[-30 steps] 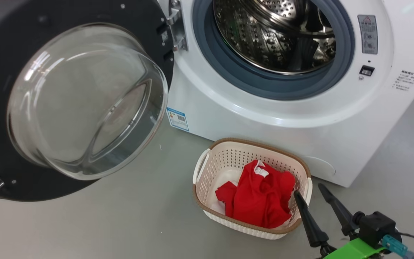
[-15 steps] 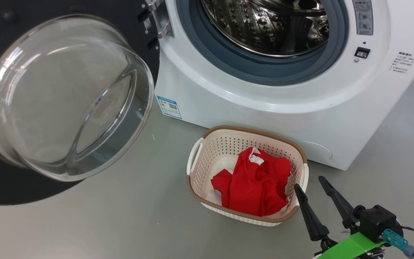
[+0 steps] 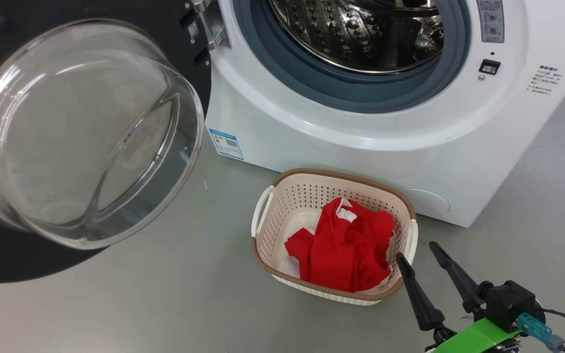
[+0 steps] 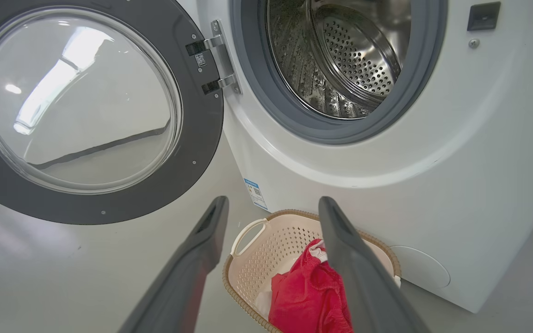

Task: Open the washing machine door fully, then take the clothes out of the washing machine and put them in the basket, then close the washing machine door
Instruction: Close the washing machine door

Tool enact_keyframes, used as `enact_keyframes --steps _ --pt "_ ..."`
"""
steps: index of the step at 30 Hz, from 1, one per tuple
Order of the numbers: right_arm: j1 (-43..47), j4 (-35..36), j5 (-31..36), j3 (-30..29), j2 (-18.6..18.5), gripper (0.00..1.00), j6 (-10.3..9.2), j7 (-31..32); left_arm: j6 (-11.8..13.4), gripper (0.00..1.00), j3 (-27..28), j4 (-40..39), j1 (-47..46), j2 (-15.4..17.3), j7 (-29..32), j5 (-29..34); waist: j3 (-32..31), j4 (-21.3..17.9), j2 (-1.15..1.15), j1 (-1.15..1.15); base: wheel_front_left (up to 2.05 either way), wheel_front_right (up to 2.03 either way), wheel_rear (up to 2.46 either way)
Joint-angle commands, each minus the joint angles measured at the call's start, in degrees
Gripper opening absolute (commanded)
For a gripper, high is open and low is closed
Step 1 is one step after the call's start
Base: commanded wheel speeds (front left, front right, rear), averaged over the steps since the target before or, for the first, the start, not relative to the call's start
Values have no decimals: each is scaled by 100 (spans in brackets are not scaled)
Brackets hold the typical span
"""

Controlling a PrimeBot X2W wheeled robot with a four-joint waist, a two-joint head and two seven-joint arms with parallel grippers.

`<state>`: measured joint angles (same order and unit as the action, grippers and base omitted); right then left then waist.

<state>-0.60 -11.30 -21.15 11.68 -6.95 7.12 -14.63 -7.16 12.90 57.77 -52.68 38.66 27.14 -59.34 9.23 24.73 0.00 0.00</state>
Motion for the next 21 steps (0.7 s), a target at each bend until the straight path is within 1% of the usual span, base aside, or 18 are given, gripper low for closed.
enact_keyframes --steps 1,9,21 --pt "-253 122 28 125 -20 100 36 -37 -25 0 105 -47 -96 446 152 -83 7 -17 0 0 0 0 0" --pt "-254 130 44 97 -24 100 36 -37 -30 0 -12 18 45 371 783 -278 -4 -57 0 0 0 0 0" --pt "-281 134 56 44 5 100 36 -37 -32 0 -237 -623 413 300 1843 -775 -8 -67 0 0 0 0 0"
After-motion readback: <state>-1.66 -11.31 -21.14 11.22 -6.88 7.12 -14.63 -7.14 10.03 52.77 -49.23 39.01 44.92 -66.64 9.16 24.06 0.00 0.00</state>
